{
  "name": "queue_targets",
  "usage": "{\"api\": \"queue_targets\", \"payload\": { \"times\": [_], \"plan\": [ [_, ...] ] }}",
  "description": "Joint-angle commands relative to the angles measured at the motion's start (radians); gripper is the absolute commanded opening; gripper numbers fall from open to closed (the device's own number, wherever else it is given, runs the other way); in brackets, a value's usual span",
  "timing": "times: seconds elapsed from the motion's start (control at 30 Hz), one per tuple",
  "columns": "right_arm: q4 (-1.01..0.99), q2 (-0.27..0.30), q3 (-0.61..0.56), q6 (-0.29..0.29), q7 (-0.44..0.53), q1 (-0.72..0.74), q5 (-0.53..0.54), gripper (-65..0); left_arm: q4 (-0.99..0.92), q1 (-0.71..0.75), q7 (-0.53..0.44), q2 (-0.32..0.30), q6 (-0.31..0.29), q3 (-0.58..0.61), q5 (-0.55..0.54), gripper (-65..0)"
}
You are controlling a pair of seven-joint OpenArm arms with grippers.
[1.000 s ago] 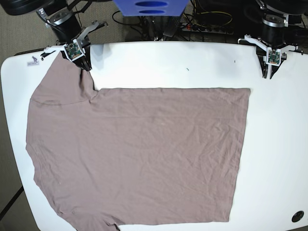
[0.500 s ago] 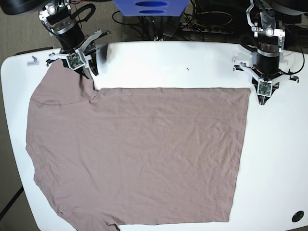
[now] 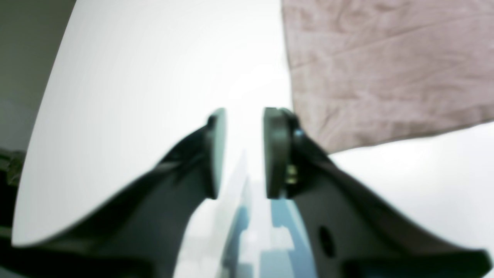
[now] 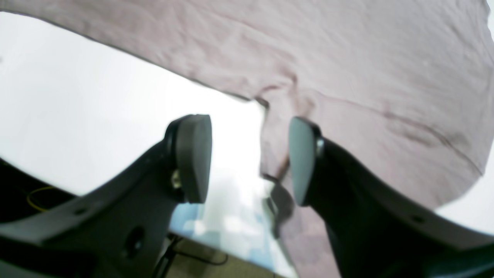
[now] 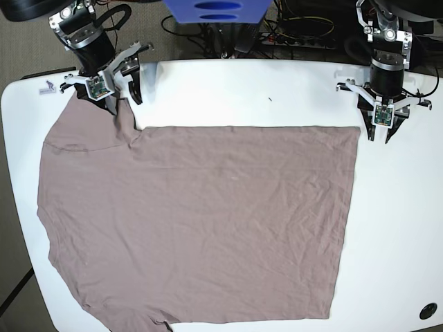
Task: Fold the T-shirt properly
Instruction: 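Pinch the shirt's shoulder edge with the right gripper and the hem corner with the left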
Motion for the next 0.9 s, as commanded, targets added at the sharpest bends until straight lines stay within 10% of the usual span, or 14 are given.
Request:
{"api": "queue_targets", "payload": {
  "times": [0.0,0.6,0.87],
  "plan": [
    [0.020,0.003,0.082,0.046,0.003,-0.016,0.085,-34.7,-0.016,-0.009,-0.027,0.001,0.001,-0.017,-0.018,-41.6],
    [-0.047,0.004,0.206,0.143,-0.068,0.050,0.237,-33.8,-0.226,-0.056,-0.030,-0.002,-0.007,-0.010,-0.021,-39.2],
    [-0.121,-0.017,0.163,0.130,-0.187,0.175,0.052,-33.5,-0.175,-0.051,0.006,0.001,0.001,0.052,0.085,-38.8]
  ]
}}
